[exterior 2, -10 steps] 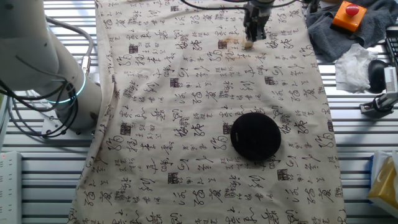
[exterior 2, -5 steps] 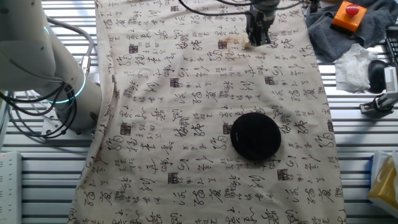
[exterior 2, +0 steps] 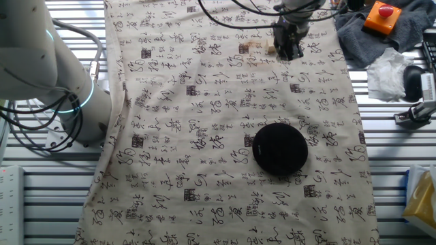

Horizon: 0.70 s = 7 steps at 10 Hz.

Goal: Remove the object from the scale

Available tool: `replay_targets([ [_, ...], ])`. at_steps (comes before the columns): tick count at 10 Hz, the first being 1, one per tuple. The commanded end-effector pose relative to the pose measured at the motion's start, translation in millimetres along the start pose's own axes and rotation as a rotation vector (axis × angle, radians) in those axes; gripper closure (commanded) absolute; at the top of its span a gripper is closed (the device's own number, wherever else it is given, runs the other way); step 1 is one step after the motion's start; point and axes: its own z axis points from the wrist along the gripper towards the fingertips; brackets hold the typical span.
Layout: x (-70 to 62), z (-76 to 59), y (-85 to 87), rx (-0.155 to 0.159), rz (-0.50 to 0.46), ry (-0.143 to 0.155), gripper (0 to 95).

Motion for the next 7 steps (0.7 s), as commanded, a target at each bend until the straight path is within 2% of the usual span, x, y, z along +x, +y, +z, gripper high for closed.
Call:
replay_targets([
  [1,-0.6,-0.1,0.0,0.023,0.006,0.029,95.0],
  [3,-0.7,0.2,-0.1,0.031,0.041,0.033,95.0],
  [7,0.2,1.9,0.9,0.029,-0.025,0.038,95.0],
])
